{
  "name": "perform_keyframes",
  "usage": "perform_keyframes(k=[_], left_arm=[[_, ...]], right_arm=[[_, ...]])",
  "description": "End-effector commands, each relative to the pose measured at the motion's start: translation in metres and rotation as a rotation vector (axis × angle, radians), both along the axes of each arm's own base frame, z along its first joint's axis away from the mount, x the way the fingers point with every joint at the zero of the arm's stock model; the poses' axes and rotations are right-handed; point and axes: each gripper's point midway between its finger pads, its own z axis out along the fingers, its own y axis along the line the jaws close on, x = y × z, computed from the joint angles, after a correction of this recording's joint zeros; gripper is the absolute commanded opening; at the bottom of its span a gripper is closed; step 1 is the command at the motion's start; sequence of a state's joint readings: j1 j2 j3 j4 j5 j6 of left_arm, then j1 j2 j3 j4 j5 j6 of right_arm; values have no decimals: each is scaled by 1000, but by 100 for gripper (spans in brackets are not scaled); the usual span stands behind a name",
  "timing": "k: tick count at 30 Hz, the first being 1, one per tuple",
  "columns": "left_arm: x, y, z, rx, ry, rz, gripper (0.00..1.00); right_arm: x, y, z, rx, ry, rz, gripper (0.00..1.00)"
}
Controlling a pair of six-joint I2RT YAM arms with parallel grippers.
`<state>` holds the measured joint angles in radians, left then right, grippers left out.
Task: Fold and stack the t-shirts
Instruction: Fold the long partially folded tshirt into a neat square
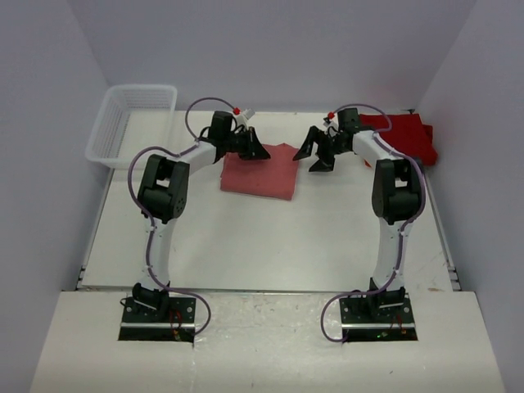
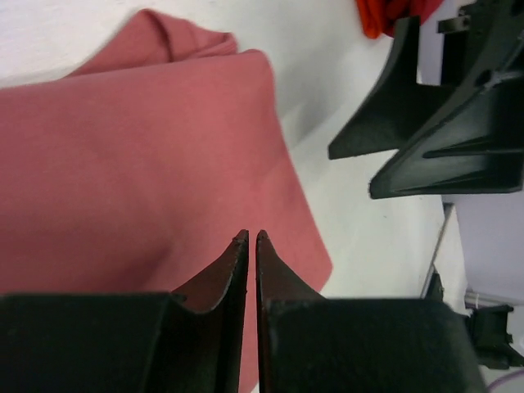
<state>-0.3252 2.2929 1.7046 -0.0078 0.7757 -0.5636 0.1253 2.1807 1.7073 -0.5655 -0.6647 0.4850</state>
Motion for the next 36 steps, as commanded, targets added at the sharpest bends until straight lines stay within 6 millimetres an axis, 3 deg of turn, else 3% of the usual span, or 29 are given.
perform_keyframes(k=[1,9,15,19,21,27,28,29,31,33,36], left_arm=[[8,19,-20,92,6,95,6],[0,61,-65,328,92,271,6],[-14,69,-101,396,196,283,5],[-37,71,-121,416,251,281,4],[-43,68,-118,401,245,282,4],[-93,65,-139,411,306,262,3],[-99,64,-140,410,311,262,3],[-100,60,-134,404,290,261,3],[-116,61,-140,415,312,259,3],[-128,57,-137,406,318,246,2],[-138,47,-129,377,297,241,2]], right_arm=[[6,4,-7,4,15,-9,85],[7,3,-20,-34,79,-33,84],[-3,5,-23,-75,82,-31,84],[-14,8,-19,-85,68,-29,84],[-21,8,-25,-98,82,-24,84],[-46,10,-34,-120,96,-28,84],[-54,7,-43,-139,109,-32,84],[-57,5,-38,-144,97,-40,84],[-70,2,-48,-153,109,-42,84],[-74,0,-43,-148,82,-50,84],[-89,-7,-53,-173,92,-66,84]])
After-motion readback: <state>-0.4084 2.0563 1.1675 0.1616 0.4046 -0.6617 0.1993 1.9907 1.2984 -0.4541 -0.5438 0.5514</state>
